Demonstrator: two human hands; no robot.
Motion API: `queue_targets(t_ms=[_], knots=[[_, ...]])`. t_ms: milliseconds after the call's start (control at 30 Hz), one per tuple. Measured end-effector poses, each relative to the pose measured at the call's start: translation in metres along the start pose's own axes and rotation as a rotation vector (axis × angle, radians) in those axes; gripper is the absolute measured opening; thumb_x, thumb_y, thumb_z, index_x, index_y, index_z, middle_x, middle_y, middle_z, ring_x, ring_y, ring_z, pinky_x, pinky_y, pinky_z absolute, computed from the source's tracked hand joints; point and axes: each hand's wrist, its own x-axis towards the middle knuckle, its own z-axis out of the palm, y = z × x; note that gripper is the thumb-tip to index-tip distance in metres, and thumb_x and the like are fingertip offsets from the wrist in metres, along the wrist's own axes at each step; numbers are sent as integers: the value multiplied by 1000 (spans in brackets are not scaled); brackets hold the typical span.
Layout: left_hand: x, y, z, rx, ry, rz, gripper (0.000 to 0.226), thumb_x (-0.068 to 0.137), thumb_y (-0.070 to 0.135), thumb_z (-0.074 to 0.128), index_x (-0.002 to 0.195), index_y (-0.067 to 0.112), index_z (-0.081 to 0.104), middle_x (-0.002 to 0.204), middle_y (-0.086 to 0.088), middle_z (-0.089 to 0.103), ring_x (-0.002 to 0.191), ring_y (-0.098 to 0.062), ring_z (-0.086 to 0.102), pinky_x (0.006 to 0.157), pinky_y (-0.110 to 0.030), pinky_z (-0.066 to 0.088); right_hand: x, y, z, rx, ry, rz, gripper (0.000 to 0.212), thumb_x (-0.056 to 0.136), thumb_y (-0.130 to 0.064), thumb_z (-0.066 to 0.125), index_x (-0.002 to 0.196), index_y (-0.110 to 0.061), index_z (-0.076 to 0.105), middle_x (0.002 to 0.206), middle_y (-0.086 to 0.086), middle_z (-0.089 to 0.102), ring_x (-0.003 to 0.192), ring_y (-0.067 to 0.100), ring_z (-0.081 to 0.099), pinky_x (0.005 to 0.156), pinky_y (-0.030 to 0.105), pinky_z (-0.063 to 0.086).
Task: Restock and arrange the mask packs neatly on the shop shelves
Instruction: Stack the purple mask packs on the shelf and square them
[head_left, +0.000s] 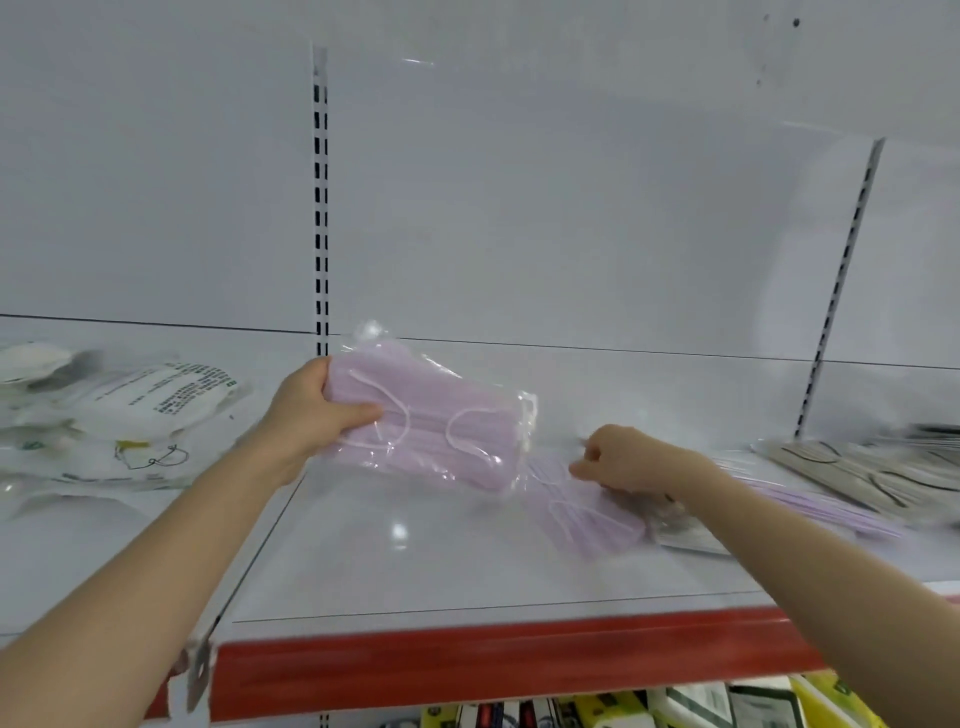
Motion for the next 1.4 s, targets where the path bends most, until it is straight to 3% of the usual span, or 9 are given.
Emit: queue_targets(t_ms=[167,400,567,767,900,1000,1167,1300,1400], knots=[[4,-9,-10,-44,172,-60,35,75,-4,71,80,23,50,94,-6,55,86,-21,51,62,-26,41,5,-6,18,-146,12,-6,31,83,-40,64,95,-12,55,95,5,60,79,18,49,66,26,36],[1,-3,-8,-32,232,-128,33,77,-9,63,99,11,50,78,1,51,77,-21,52,55,-22,38,12,-4,18,200,234,-75,32,80,-12,65,111,-12,55,101,3,59,85,17,51,67,21,36],[-2,0,-10,-118,191,-222,18,80,-4,58,87,12,53,75,-2,53,61,-15,49,52,-22,37,2,-23,-7,588,363,-432,35,78,-8,71,93,-34,52,96,-16,58,83,11,58,70,12,44],[-8,2,-12,-157,57,-362,8,75,20,57,82,17,56,81,-7,55,71,-23,50,68,-30,39,5,-60,5,192,229,-613,38,82,-14,68,117,-22,55,109,-12,49,99,12,53,89,23,42],[-22,5,-10,-109,-205,-323,42,82,52,60,91,11,62,81,-6,68,76,-20,63,74,-30,47,14,-77,17,58,337,-582,40,86,-18,63,124,-21,52,123,-3,46,106,22,53,86,34,44],[-35,4,-2,30,-166,-168,33,75,19,75,104,13,59,96,-7,68,83,-18,65,71,-29,52,15,-81,21,117,388,-599,48,83,-20,67,127,-24,49,128,-4,44,111,20,52,89,32,44],[-49,-3,-1,-201,-69,-165,36,78,-12,63,93,21,60,98,-10,68,89,-24,65,81,-36,54,11,-53,13,643,517,-276,97,69,-25,82,146,-13,23,148,3,31,137,18,30,110,27,23],[-52,-6,-1,-335,-133,-202,39,78,-14,61,100,18,61,109,-14,66,96,-26,64,85,-36,51,4,-32,17,1173,46,-304,68,68,-30,82,125,-7,53,114,7,64,103,25,61,88,31,51],[-54,-9,0,-269,-97,-171,38,70,-7,72,98,17,61,103,-12,67,87,-20,65,77,-27,52,4,-23,27,1273,108,-308,83,55,-38,88,122,-4,52,116,16,64,102,26,64,89,37,52]])
